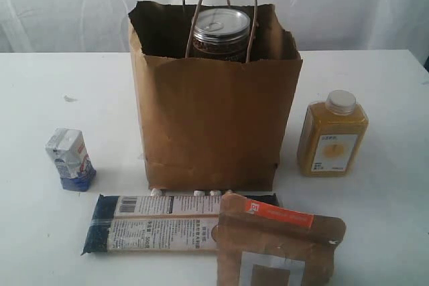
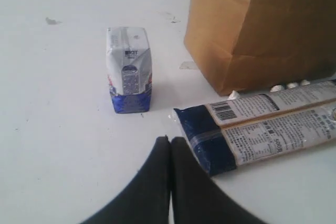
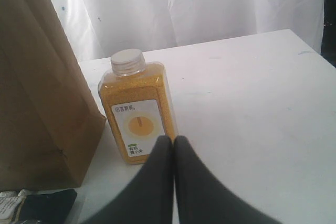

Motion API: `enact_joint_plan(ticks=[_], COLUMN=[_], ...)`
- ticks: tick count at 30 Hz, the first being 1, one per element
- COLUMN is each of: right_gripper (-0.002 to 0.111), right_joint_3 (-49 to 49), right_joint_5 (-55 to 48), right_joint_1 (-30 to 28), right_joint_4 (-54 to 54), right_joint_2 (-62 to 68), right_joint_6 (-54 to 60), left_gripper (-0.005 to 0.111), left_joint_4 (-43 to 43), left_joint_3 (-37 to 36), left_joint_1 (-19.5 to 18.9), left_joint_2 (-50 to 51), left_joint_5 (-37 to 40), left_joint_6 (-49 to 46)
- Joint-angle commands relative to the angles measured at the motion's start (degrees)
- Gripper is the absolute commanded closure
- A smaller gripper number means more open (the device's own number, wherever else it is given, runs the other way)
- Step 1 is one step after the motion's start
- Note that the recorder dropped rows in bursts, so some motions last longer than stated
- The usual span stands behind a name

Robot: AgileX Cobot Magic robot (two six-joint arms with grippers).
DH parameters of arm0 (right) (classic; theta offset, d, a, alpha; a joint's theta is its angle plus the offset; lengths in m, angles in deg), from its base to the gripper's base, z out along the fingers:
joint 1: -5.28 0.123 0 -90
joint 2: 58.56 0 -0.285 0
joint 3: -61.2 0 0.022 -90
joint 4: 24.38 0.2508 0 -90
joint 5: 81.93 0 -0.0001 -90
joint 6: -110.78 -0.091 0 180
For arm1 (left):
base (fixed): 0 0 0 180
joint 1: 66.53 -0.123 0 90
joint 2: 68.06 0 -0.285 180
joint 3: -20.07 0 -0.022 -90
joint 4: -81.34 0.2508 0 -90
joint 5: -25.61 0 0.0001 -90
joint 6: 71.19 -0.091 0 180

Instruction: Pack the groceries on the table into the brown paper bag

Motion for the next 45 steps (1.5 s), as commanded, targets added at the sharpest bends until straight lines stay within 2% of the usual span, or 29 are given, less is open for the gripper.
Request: enact_joint_plan(ticks=[1, 5, 7, 11, 19, 26, 45], right_gripper=[0.108, 0.108, 0.108, 0.108, 0.108, 0.108, 0.108], right_joint_3=[0.28, 0.28, 0.28, 0.28, 0.28, 0.28, 0.28], right_joint_5=[0.49, 0.49, 0.49, 0.49, 0.49, 0.49, 0.49], right_joint_1=[-0.29, -0.29, -0.29, -0.29, -0.29, -0.29, -0.29], right_joint_4=[0.18, 0.05, 0.05, 0.05, 0.05, 0.05, 0.07], right_joint_2=[-0.33, -0.33, -0.33, -0.33, -0.33, -0.33, -0.33], right_joint_6=[0.05, -0.38, -0.38, -0.38, -0.38, -0.38, -0.38], left_gripper=[0.107, 0.107, 0.107, 0.107, 0.107, 0.107, 0.107], left_joint_4=[-5.14, -5.03, -4.93, -4.93, -3.76, -3.63, -3.63], left_joint_3=[-2.7, -3.59, -3.59, -3.59, -3.59, -3.59, -3.59], left_joint_1=[-4.41, -7.16, -8.21, -9.47, -9.45, -9.45, -9.45], left_joint_2=[-2.48, -4.24, -5.28, -5.28, -5.28, -5.28, -6.6], left_joint_5=[-0.51, -0.79, 3.34, 3.34, 3.34, 2.37, 2.41], left_joint_6=[-5.45, -5.65, -5.65, -5.65, -6.5, -15.03, -15.2])
